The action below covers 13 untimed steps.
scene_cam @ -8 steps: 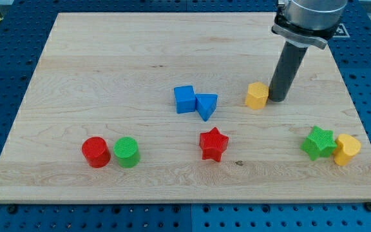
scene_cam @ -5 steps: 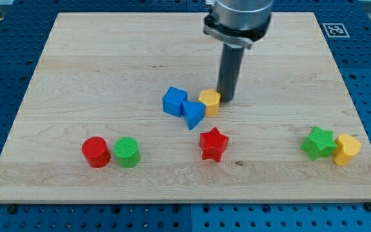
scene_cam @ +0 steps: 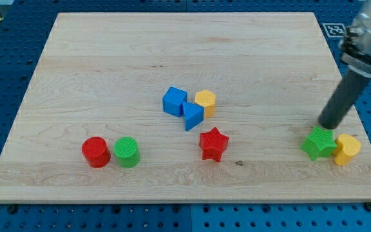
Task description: Slide the yellow heart towards up
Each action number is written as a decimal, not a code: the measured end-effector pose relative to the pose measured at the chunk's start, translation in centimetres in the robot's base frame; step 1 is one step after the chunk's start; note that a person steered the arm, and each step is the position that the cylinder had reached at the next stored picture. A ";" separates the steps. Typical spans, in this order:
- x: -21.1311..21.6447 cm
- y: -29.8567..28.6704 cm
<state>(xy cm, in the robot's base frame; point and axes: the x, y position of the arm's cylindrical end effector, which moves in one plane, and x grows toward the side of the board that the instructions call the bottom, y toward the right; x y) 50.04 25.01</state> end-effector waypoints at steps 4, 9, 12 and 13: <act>10.6 2.1; 7.5 0.4; 2.8 0.4; -0.3 0.3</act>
